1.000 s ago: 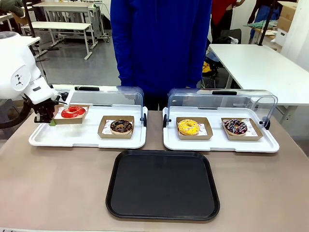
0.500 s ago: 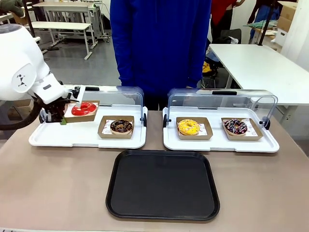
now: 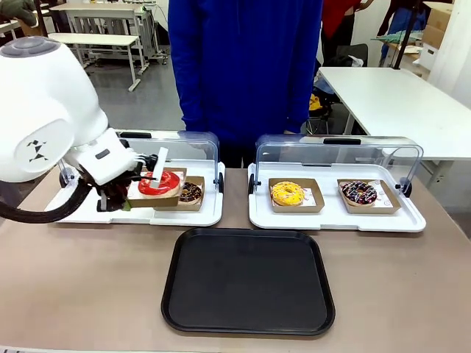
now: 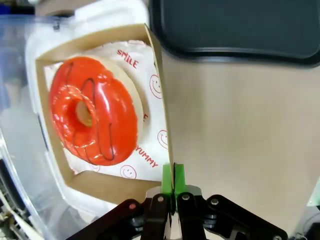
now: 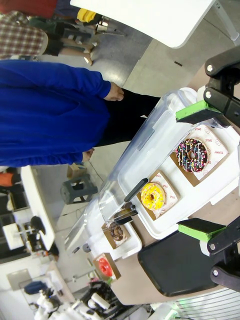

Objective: Move the first donut from the left to the tray.
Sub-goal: Pick up the Paper togo box containing the Donut indicated by the person and place it on the Handle tray.

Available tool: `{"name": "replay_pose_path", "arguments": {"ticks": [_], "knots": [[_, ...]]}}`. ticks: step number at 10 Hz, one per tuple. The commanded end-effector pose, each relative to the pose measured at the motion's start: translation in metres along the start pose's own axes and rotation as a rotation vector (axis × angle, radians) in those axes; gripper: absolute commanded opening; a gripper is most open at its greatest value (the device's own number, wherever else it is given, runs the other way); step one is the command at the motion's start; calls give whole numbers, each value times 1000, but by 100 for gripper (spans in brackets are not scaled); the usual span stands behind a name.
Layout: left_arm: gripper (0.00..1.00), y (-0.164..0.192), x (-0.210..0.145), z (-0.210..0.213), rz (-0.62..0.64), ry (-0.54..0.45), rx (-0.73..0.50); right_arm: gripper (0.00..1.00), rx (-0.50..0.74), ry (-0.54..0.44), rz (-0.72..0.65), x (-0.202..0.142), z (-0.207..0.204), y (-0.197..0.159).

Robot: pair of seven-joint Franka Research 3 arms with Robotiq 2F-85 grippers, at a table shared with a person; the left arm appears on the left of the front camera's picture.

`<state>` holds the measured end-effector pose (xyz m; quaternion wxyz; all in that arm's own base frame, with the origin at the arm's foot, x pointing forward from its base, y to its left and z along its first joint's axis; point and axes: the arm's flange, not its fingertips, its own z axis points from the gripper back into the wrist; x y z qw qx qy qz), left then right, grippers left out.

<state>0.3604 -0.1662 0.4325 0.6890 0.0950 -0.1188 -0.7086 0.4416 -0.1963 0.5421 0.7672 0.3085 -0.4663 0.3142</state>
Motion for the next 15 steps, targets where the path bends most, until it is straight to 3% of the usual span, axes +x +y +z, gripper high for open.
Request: {"name": "replay_pose_path", "arguments": {"ticks": [1,2,6,9,15], "knots": [[2,-20,5,6,87,27,-27,100,4,-9,8,2,-1,1],[2,0,0,0,0,0,0,100,4,-9,8,2,-1,1],[2,-4,4,2,19,0,-17,100,4,-9,8,2,-1,1],[2,-54,91,-7,-43,42,36,100,4,-9,8,2,-1,1],[2,-110,200,-31,-48,-13,44,100,4,-9,8,2,-1,1]]}}
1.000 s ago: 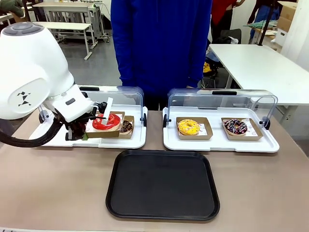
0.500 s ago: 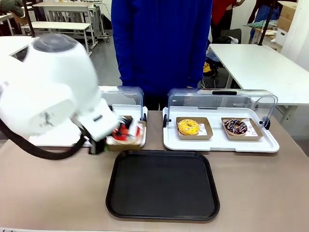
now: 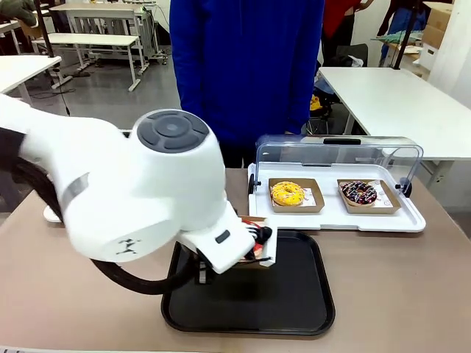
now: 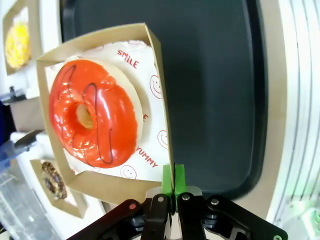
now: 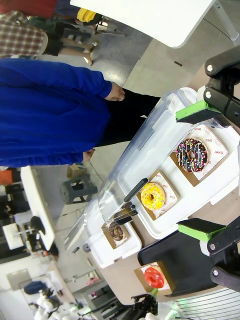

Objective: Move the first donut from the left to the tray.
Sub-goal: Pick up the Paper togo box containing the Donut indicated by the person and place it on the Handle tray.

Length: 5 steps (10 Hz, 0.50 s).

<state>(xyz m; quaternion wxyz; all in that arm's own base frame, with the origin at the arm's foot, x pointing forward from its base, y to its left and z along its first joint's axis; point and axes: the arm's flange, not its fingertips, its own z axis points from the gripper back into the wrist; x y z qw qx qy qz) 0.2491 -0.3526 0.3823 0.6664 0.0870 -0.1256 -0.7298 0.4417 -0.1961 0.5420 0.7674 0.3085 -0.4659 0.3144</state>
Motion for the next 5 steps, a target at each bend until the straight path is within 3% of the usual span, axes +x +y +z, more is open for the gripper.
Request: {"name": "replay_pose_path", "arguments": {"ticks": [1,5], "knots": [[2,4,17,-14,15,7,51,100,4,-10,8,2,-1,1],[2,-2,24,-39,31,15,59,100,4,-10,8,2,-1,1]]}}
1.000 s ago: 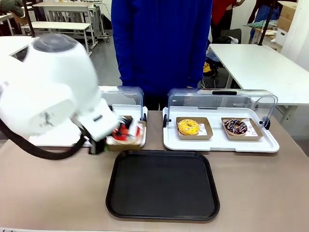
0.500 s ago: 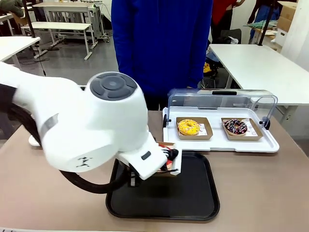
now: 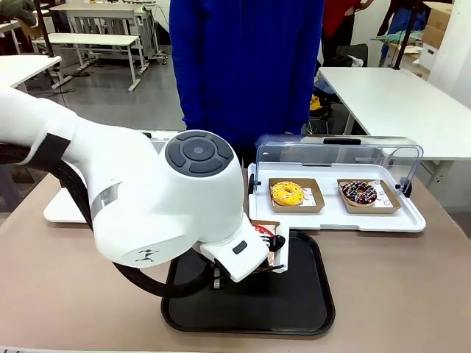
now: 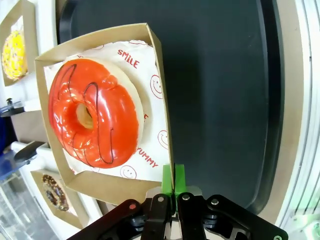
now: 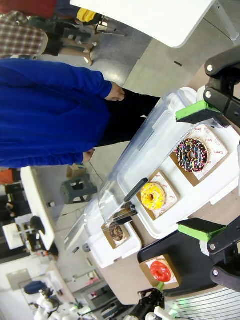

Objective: Move the first donut from the left to the tray.
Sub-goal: Pick up the Paper togo box containing the Donut indicated by the person and place it on the Handle tray.

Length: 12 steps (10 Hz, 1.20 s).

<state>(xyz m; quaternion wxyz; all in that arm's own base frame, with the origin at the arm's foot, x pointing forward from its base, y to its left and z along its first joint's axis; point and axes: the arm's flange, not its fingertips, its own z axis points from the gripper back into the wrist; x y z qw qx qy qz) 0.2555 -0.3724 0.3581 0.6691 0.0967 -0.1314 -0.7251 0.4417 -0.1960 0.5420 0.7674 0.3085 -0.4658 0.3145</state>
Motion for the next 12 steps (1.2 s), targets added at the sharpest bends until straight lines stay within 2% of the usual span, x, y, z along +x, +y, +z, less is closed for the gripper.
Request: {"name": "replay_pose_path", "arguments": {"ticks": [1,6,9,10,11,12], "knots": [[2,-6,7,-21,30,18,30,100,4,-10,8,2,-1,1],[2,-22,12,-49,-11,29,-27,100,4,-10,8,2,-1,1],[2,-25,17,-52,-12,45,-38,100,4,-10,8,2,-1,1],[59,-24,16,-51,0,48,-35,100,4,-10,8,2,-1,1],[59,-22,13,-47,15,39,-42,100,4,-10,8,2,-1,1],[100,-19,10,-40,29,30,-55,100,4,-10,8,2,-1,1]]}}
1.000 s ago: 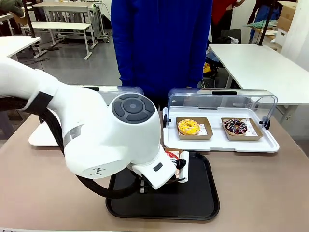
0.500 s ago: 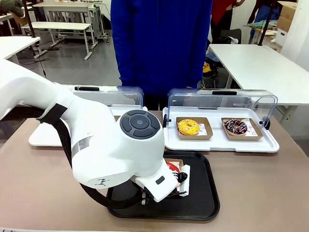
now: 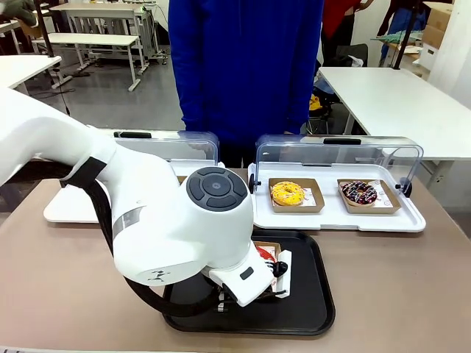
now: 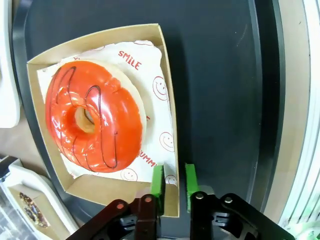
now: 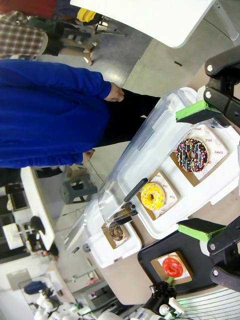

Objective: Move the first donut from the left to the tray.
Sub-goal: Pick up the Paper togo box containing the Donut indicated by the person and place it on the Handle tray.

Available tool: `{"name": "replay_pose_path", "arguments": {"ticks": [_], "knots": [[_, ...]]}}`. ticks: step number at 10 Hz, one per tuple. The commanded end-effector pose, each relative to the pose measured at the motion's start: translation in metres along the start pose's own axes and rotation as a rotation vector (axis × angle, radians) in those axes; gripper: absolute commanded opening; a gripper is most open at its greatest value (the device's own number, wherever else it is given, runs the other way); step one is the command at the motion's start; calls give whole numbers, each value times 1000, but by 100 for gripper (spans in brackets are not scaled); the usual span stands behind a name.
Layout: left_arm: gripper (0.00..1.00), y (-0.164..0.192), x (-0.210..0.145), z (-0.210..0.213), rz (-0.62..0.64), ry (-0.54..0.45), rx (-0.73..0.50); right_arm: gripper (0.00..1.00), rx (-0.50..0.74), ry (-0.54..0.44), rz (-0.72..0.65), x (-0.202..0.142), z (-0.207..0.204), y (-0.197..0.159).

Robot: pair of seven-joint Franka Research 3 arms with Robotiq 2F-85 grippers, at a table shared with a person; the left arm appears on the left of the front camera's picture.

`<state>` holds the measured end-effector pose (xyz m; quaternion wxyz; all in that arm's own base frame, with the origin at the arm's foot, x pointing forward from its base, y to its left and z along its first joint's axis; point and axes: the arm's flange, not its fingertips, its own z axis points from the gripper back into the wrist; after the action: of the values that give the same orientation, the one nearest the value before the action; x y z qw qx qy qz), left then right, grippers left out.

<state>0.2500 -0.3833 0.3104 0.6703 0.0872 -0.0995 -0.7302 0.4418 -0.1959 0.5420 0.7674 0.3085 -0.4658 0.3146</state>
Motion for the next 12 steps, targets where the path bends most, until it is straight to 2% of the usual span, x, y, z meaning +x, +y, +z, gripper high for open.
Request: {"name": "replay_pose_path", "arguments": {"ticks": [1,2,5,7,8,9,12], "knots": [[63,5,-6,16,51,-28,-19,100,4,-10,7,2,-1,1],[100,9,-12,31,67,-48,-24,100,4,-10,7,2,-1,1],[100,23,-30,74,67,-71,-48,100,4,-10,7,2,-1,1],[100,26,-36,88,62,-70,-24,100,4,-10,7,2,-1,1],[100,27,-39,91,47,-87,-29,100,4,-10,7,2,-1,1],[100,28,-23,77,83,-74,-15,100,4,-10,7,2,-1,1],[100,28,-23,77,83,-74,-15,100,4,-10,7,2,-1,1]]}}
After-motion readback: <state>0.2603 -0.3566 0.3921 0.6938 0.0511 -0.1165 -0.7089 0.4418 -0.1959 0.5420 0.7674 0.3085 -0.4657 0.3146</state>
